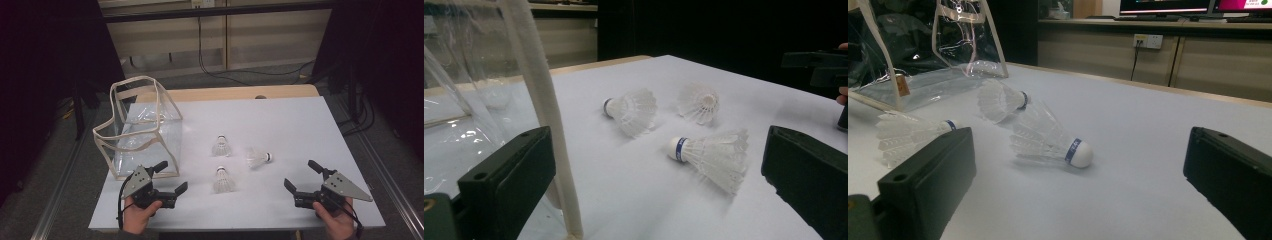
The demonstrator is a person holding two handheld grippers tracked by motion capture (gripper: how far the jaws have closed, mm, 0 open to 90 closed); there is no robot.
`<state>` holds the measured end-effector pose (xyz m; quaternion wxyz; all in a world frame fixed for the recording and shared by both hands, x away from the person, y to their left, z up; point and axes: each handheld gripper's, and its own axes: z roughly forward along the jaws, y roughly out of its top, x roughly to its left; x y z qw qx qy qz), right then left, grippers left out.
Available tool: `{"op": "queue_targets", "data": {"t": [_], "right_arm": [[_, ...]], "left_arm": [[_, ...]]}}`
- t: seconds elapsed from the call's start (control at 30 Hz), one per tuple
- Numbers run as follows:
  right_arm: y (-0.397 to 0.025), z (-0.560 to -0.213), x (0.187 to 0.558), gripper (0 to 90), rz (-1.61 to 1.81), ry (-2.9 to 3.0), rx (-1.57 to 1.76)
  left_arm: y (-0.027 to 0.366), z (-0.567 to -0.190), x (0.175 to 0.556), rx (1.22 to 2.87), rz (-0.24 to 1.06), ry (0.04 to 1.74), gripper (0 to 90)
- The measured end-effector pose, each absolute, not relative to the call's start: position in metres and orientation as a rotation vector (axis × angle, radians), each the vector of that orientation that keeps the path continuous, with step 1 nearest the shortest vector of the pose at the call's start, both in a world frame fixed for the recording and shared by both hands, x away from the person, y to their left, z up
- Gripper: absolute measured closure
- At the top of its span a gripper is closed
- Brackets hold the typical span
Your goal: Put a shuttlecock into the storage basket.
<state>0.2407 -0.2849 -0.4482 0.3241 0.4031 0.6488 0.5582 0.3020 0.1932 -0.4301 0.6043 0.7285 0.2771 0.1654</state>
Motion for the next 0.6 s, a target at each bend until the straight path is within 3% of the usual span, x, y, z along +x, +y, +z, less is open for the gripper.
{"op": "queue_targets", "data": {"t": [0.6], "right_arm": [[-0.282,-0.448,0.240,0.6,1.470,1.712,1.038]], "left_arm": [[0.176,-0.430,0.302,1.726,0.348,0.612,1.0]]}}
